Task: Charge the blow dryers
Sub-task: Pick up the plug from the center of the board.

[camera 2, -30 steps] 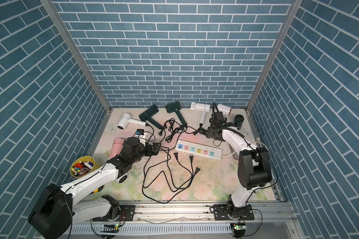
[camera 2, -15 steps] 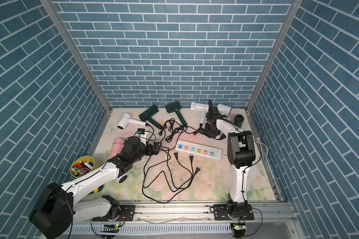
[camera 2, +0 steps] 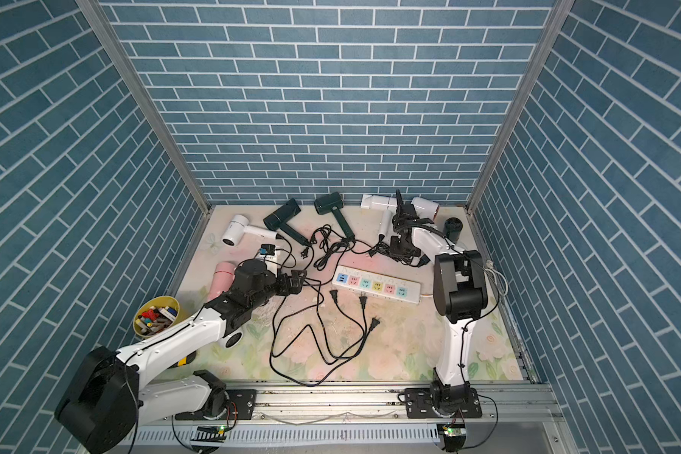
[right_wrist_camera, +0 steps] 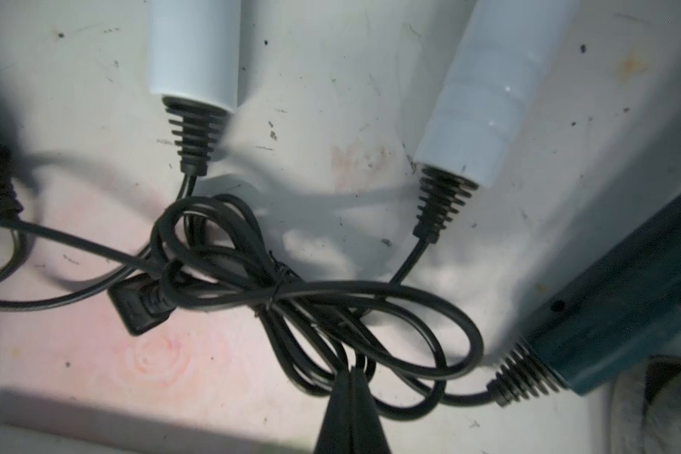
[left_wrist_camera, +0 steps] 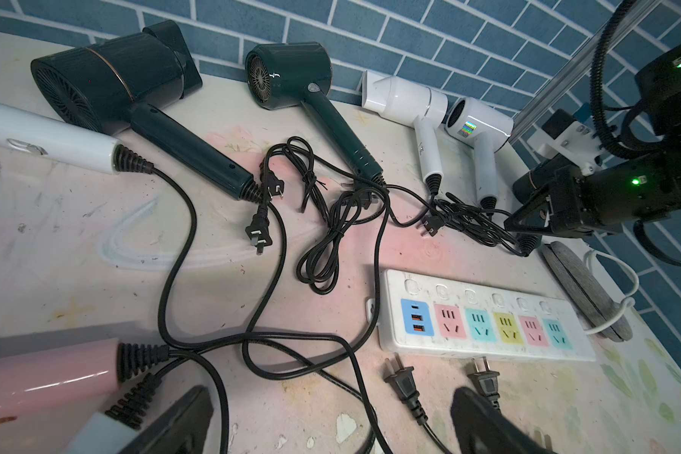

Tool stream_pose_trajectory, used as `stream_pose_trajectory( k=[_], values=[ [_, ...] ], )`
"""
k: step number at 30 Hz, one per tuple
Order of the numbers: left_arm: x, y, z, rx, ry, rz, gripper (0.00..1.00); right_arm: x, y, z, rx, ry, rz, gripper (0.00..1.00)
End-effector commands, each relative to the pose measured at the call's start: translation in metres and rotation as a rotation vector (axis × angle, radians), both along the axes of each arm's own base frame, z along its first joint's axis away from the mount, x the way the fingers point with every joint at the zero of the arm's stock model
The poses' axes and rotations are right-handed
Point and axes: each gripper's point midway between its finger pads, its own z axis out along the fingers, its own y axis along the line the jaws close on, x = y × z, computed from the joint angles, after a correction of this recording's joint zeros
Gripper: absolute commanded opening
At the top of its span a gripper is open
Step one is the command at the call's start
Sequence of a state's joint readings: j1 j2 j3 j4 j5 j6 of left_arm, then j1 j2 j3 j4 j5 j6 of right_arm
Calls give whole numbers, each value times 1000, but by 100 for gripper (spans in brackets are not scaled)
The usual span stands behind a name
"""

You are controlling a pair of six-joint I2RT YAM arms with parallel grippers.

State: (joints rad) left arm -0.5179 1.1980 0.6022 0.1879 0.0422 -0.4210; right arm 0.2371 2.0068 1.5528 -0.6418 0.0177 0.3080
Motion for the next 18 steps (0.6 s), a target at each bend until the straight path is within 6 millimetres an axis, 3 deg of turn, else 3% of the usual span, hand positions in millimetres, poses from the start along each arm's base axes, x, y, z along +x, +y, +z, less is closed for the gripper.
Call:
stream_pose_trajectory(
  k=[1,2,4,6,12,15,18],
  values=[
    [3,-2,8,9,-20,-1,99,-1,10,31,76,-72,24,0],
    [3,-3,6,11,-16,-4,99,0,16,33,120,-78,21,0],
    [3,-3,4,14,-12,-2,99,2,35,35,238,-77,19,12],
    [4,-3,3,19,-11,-2,99,5,49,33,319,-54,1,18],
    [4,-2,4,27,-13,2,99,9,84,15,413,11,-92,33],
    [4,-2,3,27,-10,2,99,15,91,2,427,25,-156,40],
    [5,-2,4,29,-10,4,99,19,91,-13,426,37,-229,40]
  ],
)
